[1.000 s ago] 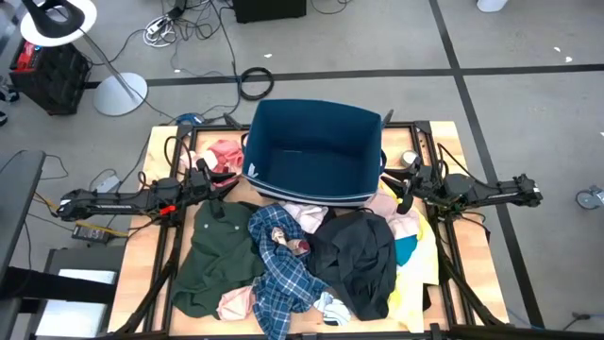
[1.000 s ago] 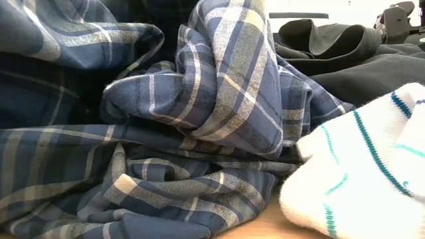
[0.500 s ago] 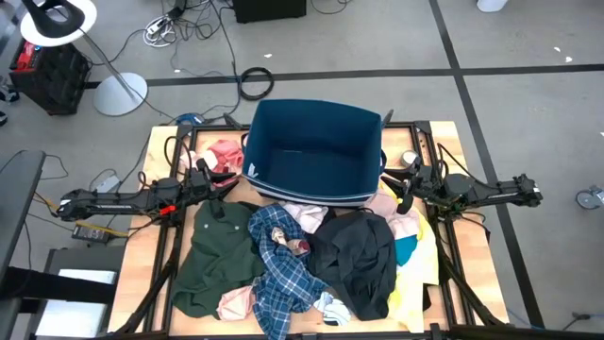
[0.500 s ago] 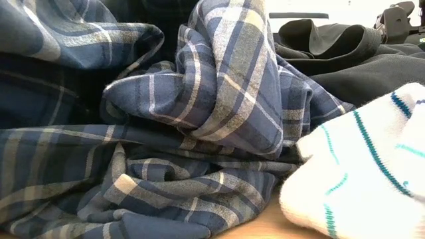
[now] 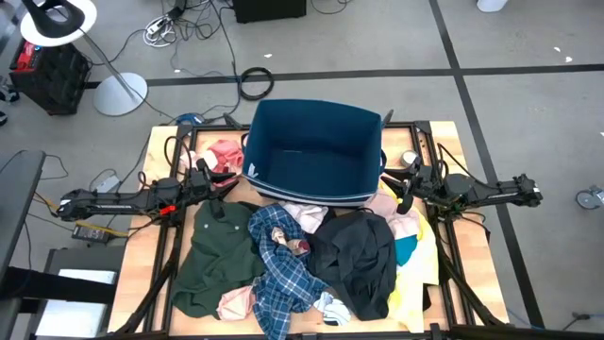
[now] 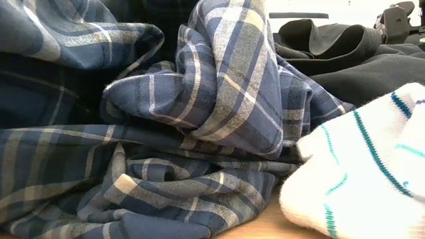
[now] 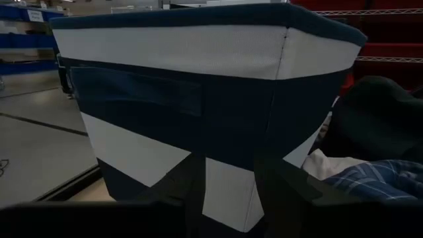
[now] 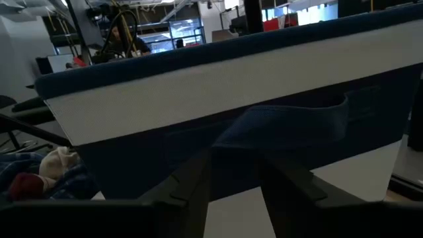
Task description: Sort clothes
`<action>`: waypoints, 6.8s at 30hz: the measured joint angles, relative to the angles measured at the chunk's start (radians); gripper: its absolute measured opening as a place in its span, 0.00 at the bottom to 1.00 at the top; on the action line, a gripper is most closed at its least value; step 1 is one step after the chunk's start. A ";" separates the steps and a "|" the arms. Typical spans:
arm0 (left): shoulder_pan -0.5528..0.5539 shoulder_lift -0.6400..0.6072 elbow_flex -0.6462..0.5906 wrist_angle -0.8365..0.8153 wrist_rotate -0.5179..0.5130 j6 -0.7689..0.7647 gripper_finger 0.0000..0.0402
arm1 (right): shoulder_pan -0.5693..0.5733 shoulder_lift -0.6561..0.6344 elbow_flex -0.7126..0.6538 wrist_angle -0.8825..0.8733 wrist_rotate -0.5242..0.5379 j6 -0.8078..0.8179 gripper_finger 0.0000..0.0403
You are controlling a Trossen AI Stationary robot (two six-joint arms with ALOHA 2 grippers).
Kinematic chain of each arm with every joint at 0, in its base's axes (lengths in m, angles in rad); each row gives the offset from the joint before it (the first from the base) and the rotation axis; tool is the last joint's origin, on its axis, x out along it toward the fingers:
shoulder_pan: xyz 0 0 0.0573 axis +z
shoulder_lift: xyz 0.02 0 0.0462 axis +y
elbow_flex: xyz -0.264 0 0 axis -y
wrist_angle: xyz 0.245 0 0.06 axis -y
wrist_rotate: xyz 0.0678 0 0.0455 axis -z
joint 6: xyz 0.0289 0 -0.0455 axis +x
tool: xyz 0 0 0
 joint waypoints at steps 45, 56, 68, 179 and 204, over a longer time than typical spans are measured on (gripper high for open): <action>0.000 0.000 0.000 0.000 0.000 0.000 0.33 | 0.000 0.000 0.000 0.001 0.000 0.000 0.32; 0.000 0.000 0.000 0.000 0.000 0.000 0.33 | 0.000 0.000 0.000 0.009 0.000 0.000 0.32; 0.000 0.000 0.000 0.000 0.000 0.000 0.33 | 0.000 0.000 0.034 -0.009 0.014 -0.042 0.32; 0.000 0.000 0.000 0.000 0.000 0.000 0.33 | 0.140 1.245 1.424 -0.804 -0.210 0.230 0.01; 0.000 0.000 0.000 -0.001 0.000 0.000 0.33 | -0.217 1.268 1.612 -0.074 -0.353 -0.237 0.01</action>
